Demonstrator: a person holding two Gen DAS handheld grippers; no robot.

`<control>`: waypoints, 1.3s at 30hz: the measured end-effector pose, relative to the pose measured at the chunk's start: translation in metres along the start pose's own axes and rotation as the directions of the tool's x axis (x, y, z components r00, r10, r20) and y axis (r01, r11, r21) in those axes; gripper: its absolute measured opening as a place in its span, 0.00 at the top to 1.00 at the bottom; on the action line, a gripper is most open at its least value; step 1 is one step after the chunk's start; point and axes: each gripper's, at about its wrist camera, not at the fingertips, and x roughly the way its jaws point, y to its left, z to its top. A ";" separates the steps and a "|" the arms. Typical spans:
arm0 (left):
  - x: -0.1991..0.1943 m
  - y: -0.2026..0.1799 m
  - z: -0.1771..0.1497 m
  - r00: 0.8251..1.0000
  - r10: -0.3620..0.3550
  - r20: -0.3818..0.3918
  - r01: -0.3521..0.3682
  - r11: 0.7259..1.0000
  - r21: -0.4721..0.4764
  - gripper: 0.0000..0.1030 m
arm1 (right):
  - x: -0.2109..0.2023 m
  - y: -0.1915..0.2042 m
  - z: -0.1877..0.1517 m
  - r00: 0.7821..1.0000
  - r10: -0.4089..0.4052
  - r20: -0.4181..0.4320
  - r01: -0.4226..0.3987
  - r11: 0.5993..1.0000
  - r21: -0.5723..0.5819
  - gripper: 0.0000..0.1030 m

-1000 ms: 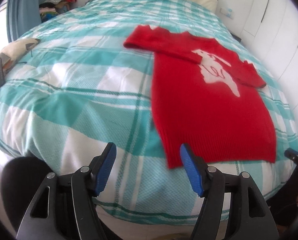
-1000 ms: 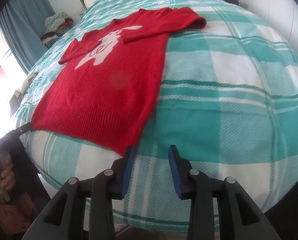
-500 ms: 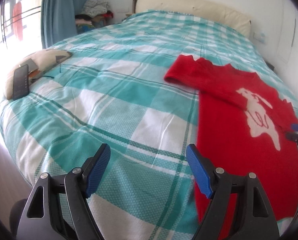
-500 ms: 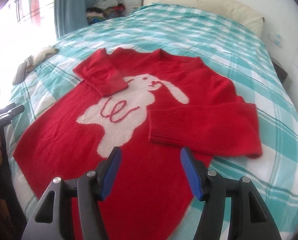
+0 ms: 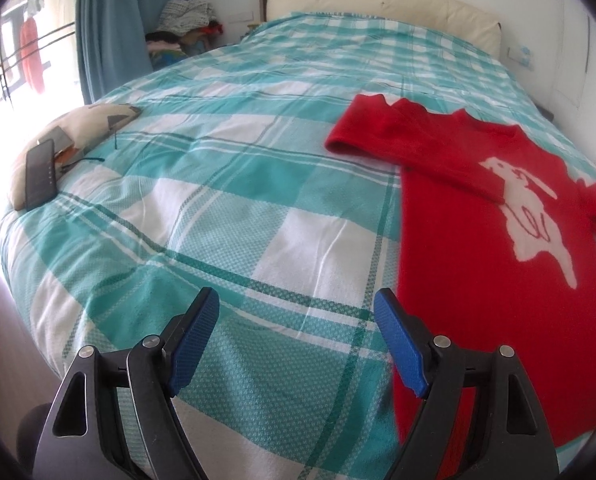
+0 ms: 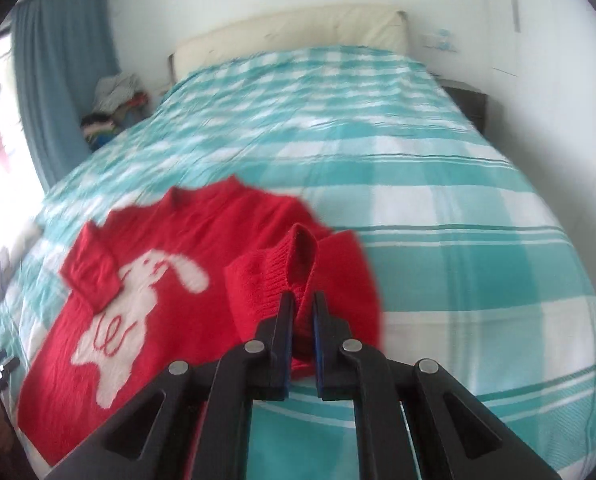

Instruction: Fold small clothes

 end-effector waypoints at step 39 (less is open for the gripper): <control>0.014 0.004 -0.010 0.997 0.024 -0.071 -0.025 1.000 -0.008 0.20 | -0.032 -0.213 -0.083 0.952 -0.285 -0.110 0.298 0.788 0.538 0.96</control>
